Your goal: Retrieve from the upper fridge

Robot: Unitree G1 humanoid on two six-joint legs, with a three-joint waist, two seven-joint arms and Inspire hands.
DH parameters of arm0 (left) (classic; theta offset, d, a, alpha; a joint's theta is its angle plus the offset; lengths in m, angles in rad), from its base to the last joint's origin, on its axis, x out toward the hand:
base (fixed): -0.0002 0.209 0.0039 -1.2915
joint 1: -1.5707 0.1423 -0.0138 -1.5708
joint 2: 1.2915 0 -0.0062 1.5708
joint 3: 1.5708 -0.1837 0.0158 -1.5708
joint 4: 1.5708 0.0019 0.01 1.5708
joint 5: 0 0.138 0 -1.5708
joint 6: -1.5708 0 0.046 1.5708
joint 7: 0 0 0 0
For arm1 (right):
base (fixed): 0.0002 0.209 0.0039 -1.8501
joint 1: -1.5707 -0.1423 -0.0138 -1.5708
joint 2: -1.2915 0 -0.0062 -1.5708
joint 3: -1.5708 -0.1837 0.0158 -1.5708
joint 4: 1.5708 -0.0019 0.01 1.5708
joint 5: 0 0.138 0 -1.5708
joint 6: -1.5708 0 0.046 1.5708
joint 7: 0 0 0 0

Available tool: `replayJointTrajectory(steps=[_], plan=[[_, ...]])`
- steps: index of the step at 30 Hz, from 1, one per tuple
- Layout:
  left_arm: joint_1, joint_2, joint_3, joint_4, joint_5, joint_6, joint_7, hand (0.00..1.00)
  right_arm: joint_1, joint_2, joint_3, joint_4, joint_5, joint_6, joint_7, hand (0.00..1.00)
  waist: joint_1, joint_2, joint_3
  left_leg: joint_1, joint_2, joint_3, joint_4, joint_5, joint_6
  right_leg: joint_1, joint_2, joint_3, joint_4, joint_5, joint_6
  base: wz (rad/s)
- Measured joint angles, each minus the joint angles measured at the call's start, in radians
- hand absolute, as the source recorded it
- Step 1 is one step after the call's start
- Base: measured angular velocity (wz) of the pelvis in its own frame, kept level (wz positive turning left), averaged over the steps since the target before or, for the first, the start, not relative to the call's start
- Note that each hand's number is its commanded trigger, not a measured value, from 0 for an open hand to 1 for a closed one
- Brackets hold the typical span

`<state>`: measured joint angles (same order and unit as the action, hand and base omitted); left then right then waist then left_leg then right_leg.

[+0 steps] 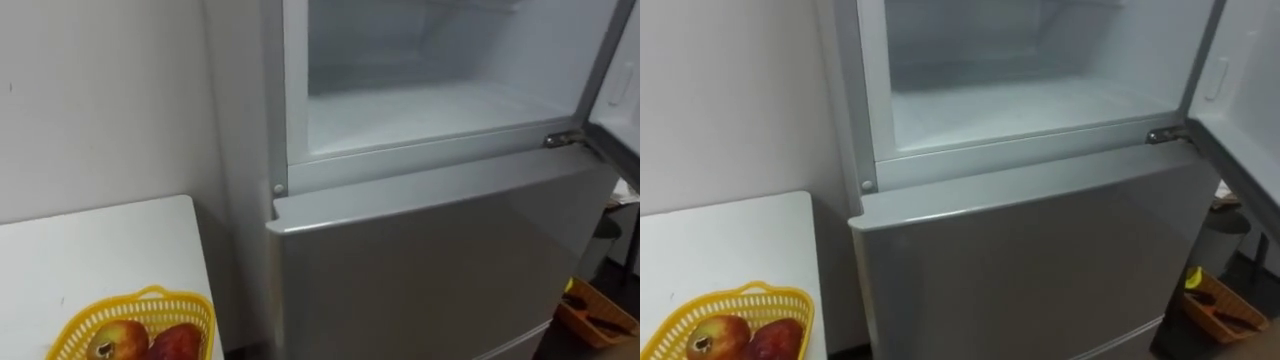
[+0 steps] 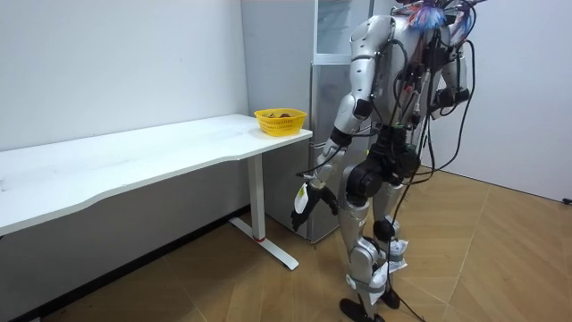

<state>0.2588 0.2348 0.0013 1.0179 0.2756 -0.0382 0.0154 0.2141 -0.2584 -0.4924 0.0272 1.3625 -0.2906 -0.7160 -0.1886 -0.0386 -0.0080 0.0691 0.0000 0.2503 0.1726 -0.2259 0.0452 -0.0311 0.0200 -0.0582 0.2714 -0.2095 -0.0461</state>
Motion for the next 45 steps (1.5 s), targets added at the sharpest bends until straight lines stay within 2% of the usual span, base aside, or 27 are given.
replayJointTrajectory(steps=[4, 11, 15, 20, 28, 31, 35, 38, 43, 45], plan=[[0.009, -0.015, 0.058, -0.018, 0.022, -0.005, -0.006, 0.00, -0.032, -0.001, -0.055, -0.052, 0.066, -0.006, 0.070, 0.00, 0.001, 0.003, -0.0014, 0.001, 0.000, -0.003, 0.000, 0.000, 0.000, 0.006, 0.001, 0.000, -0.013, 0.000, 0.000, 0.00], [0.021, -0.024, 0.065, -0.015, 0.044, -0.006, -0.007, 0.00, -0.086, -0.003, -0.058, -0.139, 0.083, -0.005, 0.221, 0.00, 0.005, 0.003, 0.0004, 0.015, 0.001, -0.002, 0.000, 0.000, -0.001, 0.012, 0.001, 0.000, -0.018, 0.000, 0.000, 0.01], [0.028, -0.026, 0.075, -0.014, 0.050, -0.007, -0.007, 0.00, -0.119, -0.003, -0.058, -0.185, 0.084, -0.001, 0.341, 0.00, 0.005, 0.007, 0.0009, 0.013, 0.001, -0.010, 0.003, 0.000, -0.001, 0.016, 0.000, -0.003, -0.021, 0.001, 0.000, 0.03], [0.026, -0.029, 0.076, -0.006, 0.060, -0.009, -0.005, 0.00, -0.157, -0.003, -0.058, -0.203, 0.084, 0.000, 0.469, 0.00, 0.020, 0.011, 0.0011, 0.013, 0.003, -0.010, 0.013, 0.000, -0.001, 0.018, 0.000, -0.003, -0.018, 0.003, -0.002, 0.00], [0.024, -0.049, 0.074, 0.005, 0.091, -0.008, -0.005, 0.00, -0.183, -0.003, -0.040, -0.248, 0.068, 0.020, 0.629, 0.00, 0.033, 0.032, 0.0038, 0.005, 0.006, -0.037, 0.029, -0.001, -0.003, 0.026, -0.004, -0.035, -0.020, 0.006, -0.006, 0.09], [0.021, -0.054, 0.075, 0.006, 0.091, -0.008, -0.005, 0.00, -0.193, -0.003, -0.018, -0.249, 0.045, 0.022, 0.675, 0.00, 0.050, 0.036, 0.0031, 0.006, 0.006, -0.037, 0.031, -0.001, -0.003, 0.027, -0.004, -0.038, -0.016, 0.007, -0.007, 0.02], [0.017, -0.056, 0.075, 0.025, 0.090, -0.009, -0.008, 0.00, -0.193, -0.003, 0.021, -0.250, -0.037, 0.025, 0.736, 0.00, 0.060, 0.035, 0.0031, 0.010, 0.007, -0.040, 0.033, -0.001, -0.003, 0.034, -0.005, -0.043, -0.015, 0.007, -0.008, 0.03], [0.021, -0.056, 0.074, 0.028, 0.088, -0.008, -0.008, 0.00, -0.193, -0.006, 0.068, -0.250, -0.104, 0.045, 0.781, 0.00, 0.060, 0.031, 0.0028, 0.012, 0.009, -0.040, 0.033, -0.001, -0.004, 0.036, -0.004, -0.043, -0.015, 0.009, -0.010, 0.00], [0.013, -0.056, 0.068, 0.027, 0.087, -0.008, -0.007, 0.00, -0.188, -0.008, 0.125, -0.219, -0.120, 0.065, 0.865, 0.00, 0.059, 0.014, 0.0031, 0.014, 0.009, -0.049, 0.035, -0.001, -0.004, 0.049, -0.005, -0.054, -0.022, 0.011, -0.012, 0.03], [0.008, -0.054, 0.060, 0.027, 0.087, -0.008, -0.005, 0.00, -0.188, -0.010, 0.137, -0.187, -0.125, 0.070, 0.904, 0.00, 0.061, 0.006, -0.0005, 0.013, 0.010, -0.056, 0.034, -0.001, -0.005, 0.051, -0.004, -0.060, -0.032, 0.015, -0.013, 0.08]])
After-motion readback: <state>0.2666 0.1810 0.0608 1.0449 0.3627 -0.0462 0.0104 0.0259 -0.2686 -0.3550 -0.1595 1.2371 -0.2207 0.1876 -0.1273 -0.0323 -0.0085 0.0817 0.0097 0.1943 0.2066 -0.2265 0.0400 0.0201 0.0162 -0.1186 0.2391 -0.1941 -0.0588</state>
